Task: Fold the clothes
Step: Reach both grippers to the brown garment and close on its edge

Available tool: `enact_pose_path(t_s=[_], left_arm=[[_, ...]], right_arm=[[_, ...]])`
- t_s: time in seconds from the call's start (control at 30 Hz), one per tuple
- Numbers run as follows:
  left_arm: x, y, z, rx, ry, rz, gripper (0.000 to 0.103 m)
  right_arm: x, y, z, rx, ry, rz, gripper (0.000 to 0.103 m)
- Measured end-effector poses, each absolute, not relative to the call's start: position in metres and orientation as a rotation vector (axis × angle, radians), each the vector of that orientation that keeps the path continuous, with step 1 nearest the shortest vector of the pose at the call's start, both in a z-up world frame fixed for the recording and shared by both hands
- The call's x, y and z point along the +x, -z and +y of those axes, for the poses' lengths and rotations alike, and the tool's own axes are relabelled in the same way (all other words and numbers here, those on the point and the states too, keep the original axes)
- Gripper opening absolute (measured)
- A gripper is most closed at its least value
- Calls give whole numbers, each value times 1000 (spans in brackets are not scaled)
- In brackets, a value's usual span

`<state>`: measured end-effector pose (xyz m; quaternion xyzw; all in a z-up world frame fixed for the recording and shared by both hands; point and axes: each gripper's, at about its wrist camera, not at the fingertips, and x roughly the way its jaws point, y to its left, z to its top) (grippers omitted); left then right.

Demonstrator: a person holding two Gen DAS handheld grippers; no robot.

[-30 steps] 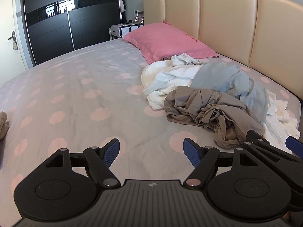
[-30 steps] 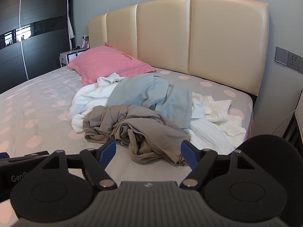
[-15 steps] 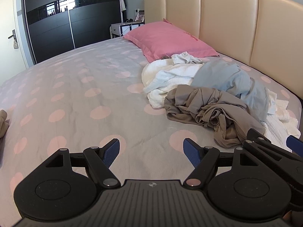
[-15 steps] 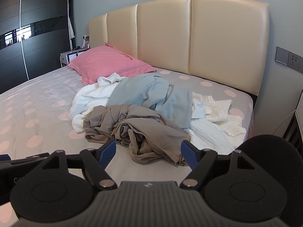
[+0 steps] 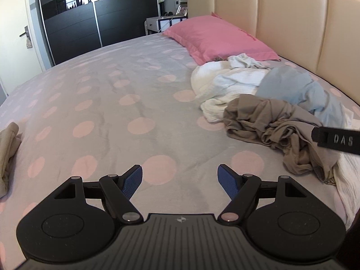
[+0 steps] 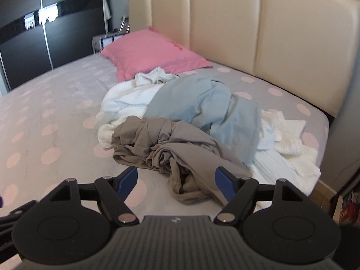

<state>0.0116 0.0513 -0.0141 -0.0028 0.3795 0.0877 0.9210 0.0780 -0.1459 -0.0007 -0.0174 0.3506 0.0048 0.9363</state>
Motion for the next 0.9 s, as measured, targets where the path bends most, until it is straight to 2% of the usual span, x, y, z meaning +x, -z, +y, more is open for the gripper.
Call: enact_pose_path(t_s=[0.27,0.43,0.5,0.53,0.6,0.7,0.9], left_arm=[[12,31,81,-86,-230,837,69],[0,46,98,-110,-273,872,69],[-5,51,105,-119,-290,886,69],[-8,54,108,-124,-299,893,69],[-13,60,115,-133,-316,907,69],[-19,62,125,-147,-341,912,67],[-32,56,141,-165,-370,902,65]], right_arm=[[164,36,-136,-363,-33,790,81],[187,65,-132,-407,-48,843,78],[196,77,-131,-423,-54,864,58],[195,78,-128,-442,-54,862,53],[192,75,-124,-454,-50,860,28],[183,66,-120,-437,-52,867,20],[135,28,-85,-387,-251,807,15]])
